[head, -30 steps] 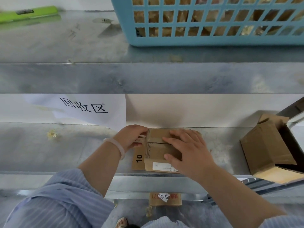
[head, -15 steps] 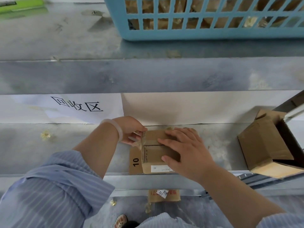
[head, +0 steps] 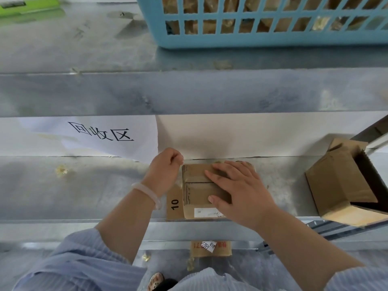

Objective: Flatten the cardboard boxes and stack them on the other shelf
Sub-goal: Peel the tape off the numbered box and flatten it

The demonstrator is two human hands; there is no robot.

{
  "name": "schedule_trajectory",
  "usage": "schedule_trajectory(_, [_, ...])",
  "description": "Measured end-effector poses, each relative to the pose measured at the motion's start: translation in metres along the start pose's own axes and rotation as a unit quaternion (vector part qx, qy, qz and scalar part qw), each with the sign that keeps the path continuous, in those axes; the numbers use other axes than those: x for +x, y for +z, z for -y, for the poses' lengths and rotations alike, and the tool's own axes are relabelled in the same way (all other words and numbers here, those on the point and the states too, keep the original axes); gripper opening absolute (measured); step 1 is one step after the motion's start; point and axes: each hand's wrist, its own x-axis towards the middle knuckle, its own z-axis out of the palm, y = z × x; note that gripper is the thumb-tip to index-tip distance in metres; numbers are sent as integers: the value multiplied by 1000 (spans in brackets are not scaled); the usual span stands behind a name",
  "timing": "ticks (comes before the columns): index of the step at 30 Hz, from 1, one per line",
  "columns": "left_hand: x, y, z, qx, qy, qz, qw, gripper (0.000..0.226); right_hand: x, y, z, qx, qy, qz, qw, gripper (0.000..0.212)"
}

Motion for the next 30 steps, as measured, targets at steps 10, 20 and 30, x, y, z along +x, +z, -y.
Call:
schedule_trajectory(10, [-8, -21, -1, -156, -43, 27, 987, 6, 2, -1, 1, -6, 4, 12, 1000, 67])
schedule_trajectory(20, [-27, -21, 4, 119, 207, -11, 971, 11, 2, -3, 3, -12, 7, 16, 1000, 67])
schedule_trajectory(30, [-32, -23, 4, 151, 228, 11, 962, 8, 2, -5, 6, -26, 7, 25, 999, 70])
